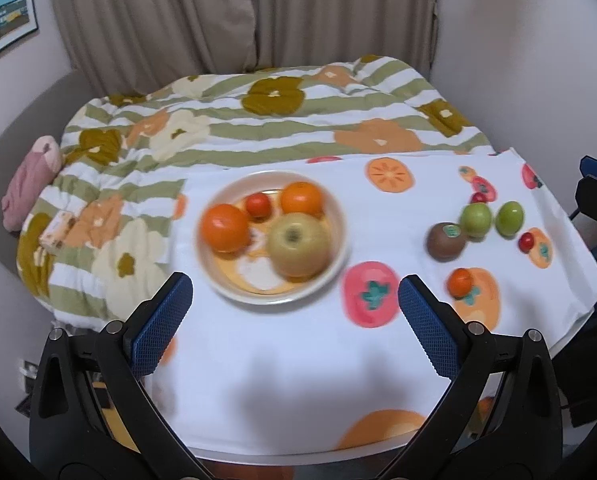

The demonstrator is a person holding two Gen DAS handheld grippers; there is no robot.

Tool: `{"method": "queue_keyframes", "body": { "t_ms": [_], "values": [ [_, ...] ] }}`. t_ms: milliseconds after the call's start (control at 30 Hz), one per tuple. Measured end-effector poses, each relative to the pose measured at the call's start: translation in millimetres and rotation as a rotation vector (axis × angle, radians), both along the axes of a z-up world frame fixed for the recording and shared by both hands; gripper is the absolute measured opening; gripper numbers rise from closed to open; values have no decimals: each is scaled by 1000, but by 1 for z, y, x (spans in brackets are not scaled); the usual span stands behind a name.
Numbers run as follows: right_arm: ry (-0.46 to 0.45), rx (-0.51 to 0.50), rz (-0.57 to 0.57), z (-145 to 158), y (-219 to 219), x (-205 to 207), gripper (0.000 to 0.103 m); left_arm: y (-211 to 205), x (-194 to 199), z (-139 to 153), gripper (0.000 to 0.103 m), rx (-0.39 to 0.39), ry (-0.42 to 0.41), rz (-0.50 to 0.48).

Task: Organize fruits
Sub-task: 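Move both tools back from the bowl toward the remaining fruit, then grasp the kiwi with the left tool while the right tool grasps the large green apple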

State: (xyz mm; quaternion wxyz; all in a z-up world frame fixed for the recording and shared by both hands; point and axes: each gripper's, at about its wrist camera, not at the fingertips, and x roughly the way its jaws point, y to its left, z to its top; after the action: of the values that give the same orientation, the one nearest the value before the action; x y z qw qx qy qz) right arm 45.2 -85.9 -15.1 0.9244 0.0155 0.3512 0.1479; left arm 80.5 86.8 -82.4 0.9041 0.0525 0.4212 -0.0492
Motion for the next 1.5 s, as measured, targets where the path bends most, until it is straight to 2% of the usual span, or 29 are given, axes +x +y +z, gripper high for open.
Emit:
{"method": "queue_keyframes", "body": {
  "t_ms": [267, 467, 600, 900, 1300, 1500],
  "values": [
    [10, -24, -77, -12, -76, -9, 103, -59, -4, -18, 103, -31, 26, -4],
    [56, -35, -90, -40, -123, 4, 103, -101, 2, -39, 103, -35, 34, 8],
    [81, -44, -89, -62, -143, 16, 103, -127, 12, -59, 103, -5, 45, 40],
    [138, -98, -64, -111, -167, 42, 103, -170, 32, -95, 103, 30, 51, 19],
    [200, -101, -44, -147, -177, 73, 103, -204, 66, -123, 103, 87, 69, -7],
    [192, -130, -22, -154, -173, 79, 103, -209, 73, -134, 93, 100, 81, -8]
  ]
}}
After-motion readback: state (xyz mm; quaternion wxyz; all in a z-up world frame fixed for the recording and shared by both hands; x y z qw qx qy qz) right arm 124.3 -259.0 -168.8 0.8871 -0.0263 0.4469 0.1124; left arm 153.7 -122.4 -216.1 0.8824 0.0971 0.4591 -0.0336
